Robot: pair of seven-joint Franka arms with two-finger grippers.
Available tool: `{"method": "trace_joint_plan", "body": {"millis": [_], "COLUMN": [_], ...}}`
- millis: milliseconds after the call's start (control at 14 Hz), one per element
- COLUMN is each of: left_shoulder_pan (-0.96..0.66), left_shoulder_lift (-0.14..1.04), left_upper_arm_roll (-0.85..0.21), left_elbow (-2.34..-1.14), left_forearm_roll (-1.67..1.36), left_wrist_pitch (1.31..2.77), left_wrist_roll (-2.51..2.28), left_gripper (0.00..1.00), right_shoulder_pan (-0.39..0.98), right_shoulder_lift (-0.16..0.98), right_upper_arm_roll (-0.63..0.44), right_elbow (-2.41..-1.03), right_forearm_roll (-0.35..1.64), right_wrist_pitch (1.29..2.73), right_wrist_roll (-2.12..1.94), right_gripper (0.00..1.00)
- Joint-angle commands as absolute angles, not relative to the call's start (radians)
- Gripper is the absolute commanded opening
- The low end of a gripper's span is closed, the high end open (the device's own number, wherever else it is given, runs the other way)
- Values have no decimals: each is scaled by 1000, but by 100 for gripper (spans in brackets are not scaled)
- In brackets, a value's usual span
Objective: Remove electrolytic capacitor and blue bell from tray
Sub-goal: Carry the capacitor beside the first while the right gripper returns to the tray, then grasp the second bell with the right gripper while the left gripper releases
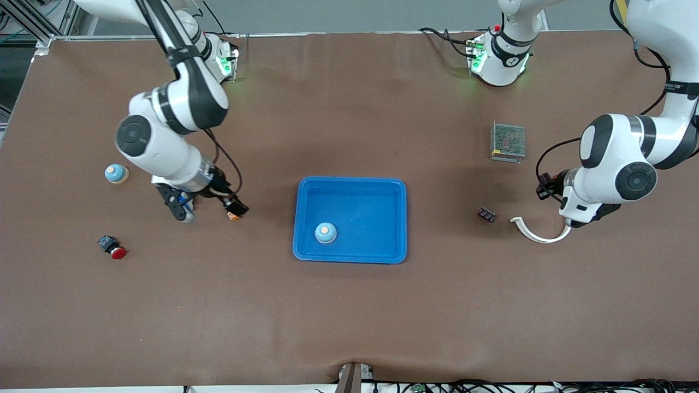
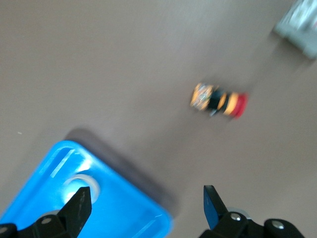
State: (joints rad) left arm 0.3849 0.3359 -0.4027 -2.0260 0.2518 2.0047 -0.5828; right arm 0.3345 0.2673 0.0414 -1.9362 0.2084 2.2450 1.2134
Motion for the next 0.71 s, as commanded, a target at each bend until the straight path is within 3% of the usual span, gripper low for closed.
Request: {"method": "trace_joint_plan", "body": {"millis": [0,641], "left_shoulder_pan": [410,479], "left_shoulder_lift": [347,411], "left_upper_arm_roll": [-413,-414], "left_elbow": [-2068,-2138], "left_forearm_roll": [284,370], "left_wrist_pitch": [2104,2341], "left_wrist_roll": [-568,-561], "left_gripper": [0,0], "right_shoulder_pan": [391,506], "right_shoulder_lift": [443,707], "right_upper_arm_roll": [23,18], "right_elbow": [-1748,-1480], "right_forearm_roll": [204,126], "right_wrist_pitch": [2227,2235], "right_wrist_roll": [1421,1830], "right_gripper": [100,100]}}
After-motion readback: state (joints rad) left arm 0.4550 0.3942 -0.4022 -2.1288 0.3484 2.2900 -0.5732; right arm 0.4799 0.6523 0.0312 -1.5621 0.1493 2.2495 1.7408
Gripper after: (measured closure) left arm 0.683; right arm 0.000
